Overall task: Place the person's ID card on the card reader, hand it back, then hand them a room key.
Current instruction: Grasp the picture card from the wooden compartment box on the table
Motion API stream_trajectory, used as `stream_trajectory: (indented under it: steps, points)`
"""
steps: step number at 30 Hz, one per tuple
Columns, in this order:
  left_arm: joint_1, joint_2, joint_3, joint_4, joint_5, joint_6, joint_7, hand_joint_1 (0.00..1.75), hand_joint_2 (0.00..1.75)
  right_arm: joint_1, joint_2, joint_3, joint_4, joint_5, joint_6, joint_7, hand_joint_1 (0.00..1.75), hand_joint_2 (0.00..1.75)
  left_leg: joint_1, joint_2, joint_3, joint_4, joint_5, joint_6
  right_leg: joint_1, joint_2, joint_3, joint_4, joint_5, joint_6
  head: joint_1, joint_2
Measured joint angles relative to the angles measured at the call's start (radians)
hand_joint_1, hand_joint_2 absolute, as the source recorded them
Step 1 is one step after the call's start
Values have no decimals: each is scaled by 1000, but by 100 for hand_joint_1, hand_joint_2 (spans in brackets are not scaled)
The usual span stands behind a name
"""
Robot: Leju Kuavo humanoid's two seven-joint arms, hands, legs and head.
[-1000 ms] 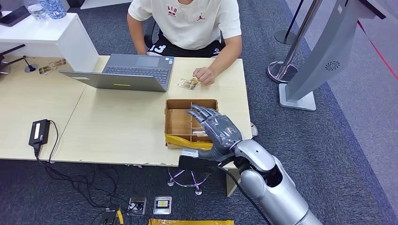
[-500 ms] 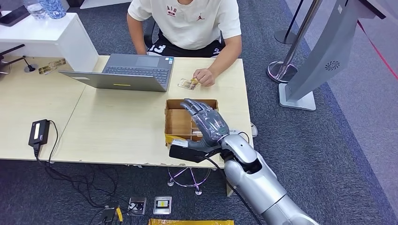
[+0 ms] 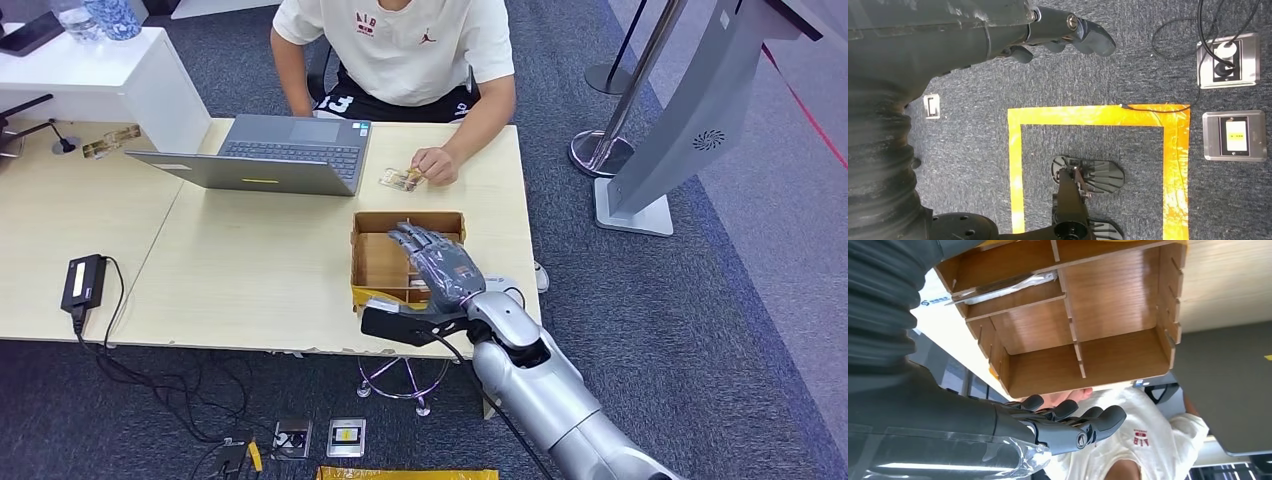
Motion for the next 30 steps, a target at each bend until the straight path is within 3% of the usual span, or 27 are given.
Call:
stream_trajectory:
  steps: [20, 30]
  points:
    - [1, 1, 0, 2, -11, -22, 14, 0, 175, -11, -19, -2, 24, -4, -21, 22, 5, 175, 0, 0, 0, 0, 0, 0, 0, 0, 0, 0, 0, 0, 0, 0]
    - [-3, 1, 0, 2, -28, -20, 21, 0, 175, -6, -27, -2, 36, 5, 27, 28, 22, 175, 0, 0, 0, 0, 0, 0, 0, 1, 0, 0, 0, 0, 0, 0]
